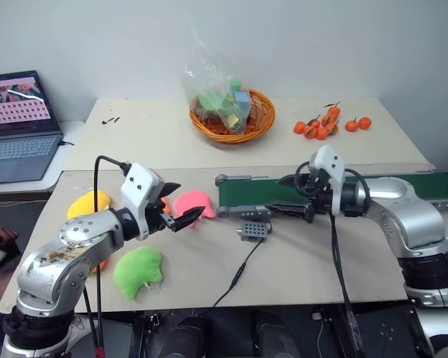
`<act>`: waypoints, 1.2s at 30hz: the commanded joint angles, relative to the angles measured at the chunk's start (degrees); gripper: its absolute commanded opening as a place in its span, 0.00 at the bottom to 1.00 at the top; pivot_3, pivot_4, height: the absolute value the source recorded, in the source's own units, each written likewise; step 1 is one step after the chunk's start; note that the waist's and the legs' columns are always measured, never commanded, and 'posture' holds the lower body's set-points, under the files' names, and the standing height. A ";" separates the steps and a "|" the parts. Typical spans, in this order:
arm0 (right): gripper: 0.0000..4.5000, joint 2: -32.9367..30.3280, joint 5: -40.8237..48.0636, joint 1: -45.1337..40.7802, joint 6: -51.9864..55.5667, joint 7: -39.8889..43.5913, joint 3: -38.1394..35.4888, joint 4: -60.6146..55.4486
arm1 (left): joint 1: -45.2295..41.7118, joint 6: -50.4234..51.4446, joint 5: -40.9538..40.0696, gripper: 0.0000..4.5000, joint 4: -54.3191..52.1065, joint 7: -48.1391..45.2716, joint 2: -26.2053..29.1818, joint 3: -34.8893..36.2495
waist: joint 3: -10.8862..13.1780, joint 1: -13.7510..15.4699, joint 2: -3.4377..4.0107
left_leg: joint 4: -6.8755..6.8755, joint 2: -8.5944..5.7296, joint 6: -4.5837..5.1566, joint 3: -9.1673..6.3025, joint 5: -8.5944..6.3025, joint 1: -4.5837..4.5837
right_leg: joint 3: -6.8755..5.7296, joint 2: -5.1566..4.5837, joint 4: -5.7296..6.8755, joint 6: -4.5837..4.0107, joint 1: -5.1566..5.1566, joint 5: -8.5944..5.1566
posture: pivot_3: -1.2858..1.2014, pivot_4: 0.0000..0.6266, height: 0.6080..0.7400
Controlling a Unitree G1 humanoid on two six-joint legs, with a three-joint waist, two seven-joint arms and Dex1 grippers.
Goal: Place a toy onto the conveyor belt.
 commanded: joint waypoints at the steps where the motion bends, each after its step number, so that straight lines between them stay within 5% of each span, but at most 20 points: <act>1: 1.00 -0.02 0.53 -1.92 -1.59 0.12 -1.53 -1.03 | -0.34 -0.08 -0.82 0.99 -1.37 0.36 0.44 1.64 | 0.00 0.01 0.00 | 0.00 0.00 0.00 0.00 0.00 0.00 | 0.00 0.00 0.00 0.00 0.00 0.00 | 0.52 0.24 1.00; 13: 1.00 -0.45 1.70 -6.51 -0.02 6.17 0.39 0.89 | 3.55 5.60 -8.89 0.99 -2.27 4.23 0.66 14.63 | 0.01 -0.44 0.01 | 0.00 0.00 0.00 0.00 0.00 0.00 | 0.02 0.01 0.00 0.00 -0.03 0.00 | 0.52 0.24 1.00; 17: 1.00 0.22 1.19 -8.39 -0.72 9.28 2.47 3.20 | 8.57 7.07 -13.87 0.99 -3.93 5.99 0.12 22.68 | 0.00 -0.67 0.01 | -0.01 0.03 -0.01 -0.02 0.00 0.01 | 0.00 0.02 0.01 0.00 -0.03 0.00 | 0.52 0.24 1.00; 29: 1.00 2.61 0.20 -13.02 -2.51 14.39 6.17 8.13 | 25.62 5.30 -19.65 0.99 -11.34 12.62 -4.28 30.45 | 0.01 -0.51 0.02 | -0.01 0.04 -0.39 -0.01 -0.24 0.03 | 0.00 0.00 -0.02 -0.01 0.01 0.00 | 0.52 0.24 1.00; 36: 1.00 2.81 0.20 -15.03 -2.31 18.07 7.79 9.73 | 37.38 1.21 -36.34 0.99 -9.43 20.20 -10.92 42.51 | 0.02 -0.76 0.03 | -0.01 0.18 -0.42 -0.01 -0.27 0.04 | 0.02 0.03 -0.02 -0.03 -0.02 -0.01 | 0.52 0.24 1.00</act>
